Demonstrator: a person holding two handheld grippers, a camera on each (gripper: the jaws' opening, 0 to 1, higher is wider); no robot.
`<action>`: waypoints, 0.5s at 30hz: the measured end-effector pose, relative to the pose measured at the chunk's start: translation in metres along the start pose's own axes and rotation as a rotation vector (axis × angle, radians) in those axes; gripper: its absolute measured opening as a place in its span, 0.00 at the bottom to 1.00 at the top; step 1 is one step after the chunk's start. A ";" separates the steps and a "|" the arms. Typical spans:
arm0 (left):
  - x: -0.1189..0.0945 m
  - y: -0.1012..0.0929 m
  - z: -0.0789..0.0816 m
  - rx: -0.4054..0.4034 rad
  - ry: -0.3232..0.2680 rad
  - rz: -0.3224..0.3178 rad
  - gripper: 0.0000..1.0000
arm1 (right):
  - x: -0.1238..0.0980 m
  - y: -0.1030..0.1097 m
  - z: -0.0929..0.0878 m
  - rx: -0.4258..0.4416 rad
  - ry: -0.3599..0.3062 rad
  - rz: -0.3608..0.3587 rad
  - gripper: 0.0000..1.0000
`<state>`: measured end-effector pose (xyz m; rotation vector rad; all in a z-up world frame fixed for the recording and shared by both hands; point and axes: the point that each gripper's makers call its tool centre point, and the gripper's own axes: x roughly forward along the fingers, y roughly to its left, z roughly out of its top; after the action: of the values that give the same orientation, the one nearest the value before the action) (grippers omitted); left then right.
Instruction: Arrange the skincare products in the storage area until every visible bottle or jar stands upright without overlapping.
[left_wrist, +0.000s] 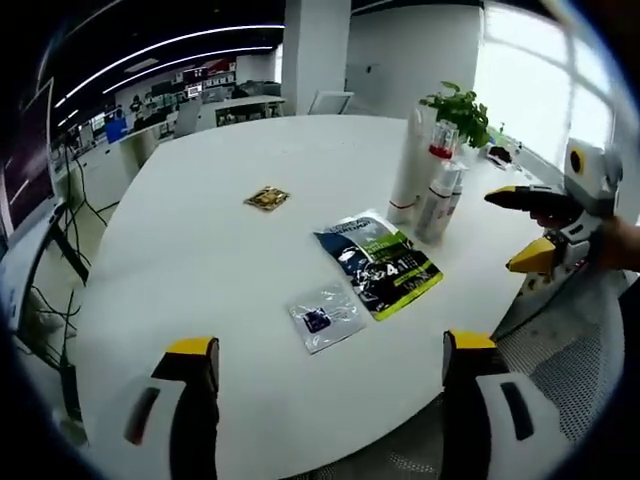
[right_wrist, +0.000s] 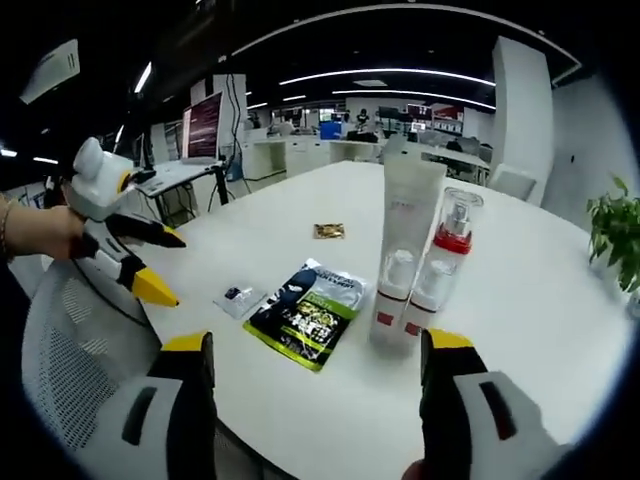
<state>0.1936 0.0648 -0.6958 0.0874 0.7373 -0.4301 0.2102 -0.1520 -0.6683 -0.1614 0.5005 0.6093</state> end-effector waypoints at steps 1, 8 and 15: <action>0.000 0.002 -0.002 -0.001 0.000 0.001 0.92 | -0.003 -0.002 0.001 0.005 -0.002 -0.010 0.87; -0.017 -0.002 0.001 -0.016 0.000 -0.039 0.99 | -0.013 -0.006 0.011 0.027 -0.029 -0.032 0.91; -0.032 0.001 0.001 -0.041 -0.018 -0.037 0.99 | -0.024 -0.007 0.014 0.057 -0.042 -0.048 1.00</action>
<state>0.1738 0.0767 -0.6738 0.0315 0.7309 -0.4507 0.2033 -0.1661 -0.6445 -0.1058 0.4716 0.5504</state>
